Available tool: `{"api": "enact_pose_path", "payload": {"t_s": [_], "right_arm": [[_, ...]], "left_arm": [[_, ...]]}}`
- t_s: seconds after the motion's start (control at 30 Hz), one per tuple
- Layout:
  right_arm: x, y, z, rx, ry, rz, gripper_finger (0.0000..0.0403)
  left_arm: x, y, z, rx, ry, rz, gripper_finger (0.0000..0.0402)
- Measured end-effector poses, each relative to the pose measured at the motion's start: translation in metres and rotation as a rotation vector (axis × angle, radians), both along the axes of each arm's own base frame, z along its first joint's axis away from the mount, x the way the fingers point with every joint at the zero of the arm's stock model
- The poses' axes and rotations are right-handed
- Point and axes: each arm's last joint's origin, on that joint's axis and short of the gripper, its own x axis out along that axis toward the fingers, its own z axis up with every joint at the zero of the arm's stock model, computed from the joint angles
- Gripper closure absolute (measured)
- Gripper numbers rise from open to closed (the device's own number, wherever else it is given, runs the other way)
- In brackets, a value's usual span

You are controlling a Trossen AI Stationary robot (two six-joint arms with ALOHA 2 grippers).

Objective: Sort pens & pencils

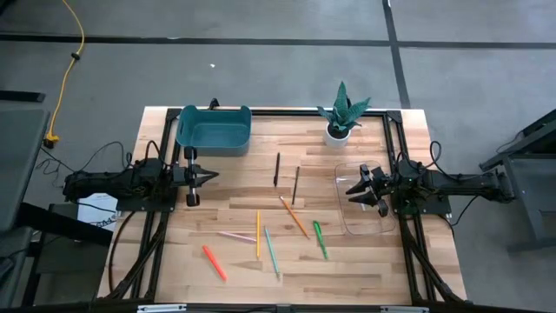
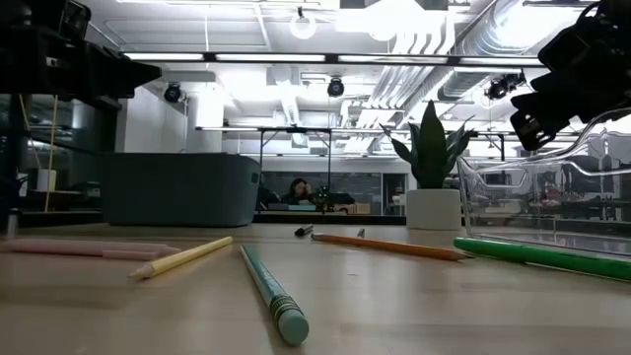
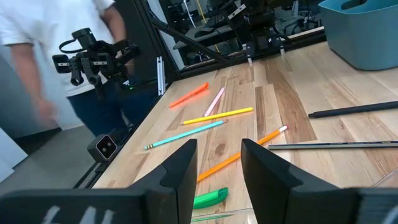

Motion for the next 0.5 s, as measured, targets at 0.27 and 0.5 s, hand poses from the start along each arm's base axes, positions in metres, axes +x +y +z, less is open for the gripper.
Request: {"api": "enact_pose_path", "payload": {"t_s": [0.27,0.5], "right_arm": [[0.0,0.0,0.0,0.0,0.0,0.0,0.0288],[0.0,0.0,0.0,0.0,0.0,0.0,0.0288]], "left_arm": [[0.0,0.0,0.0,0.0,0.0,0.0,0.0401],[-0.0001,0.0004,0.0001,0.061,0.013,0.019,0.0401]]}}
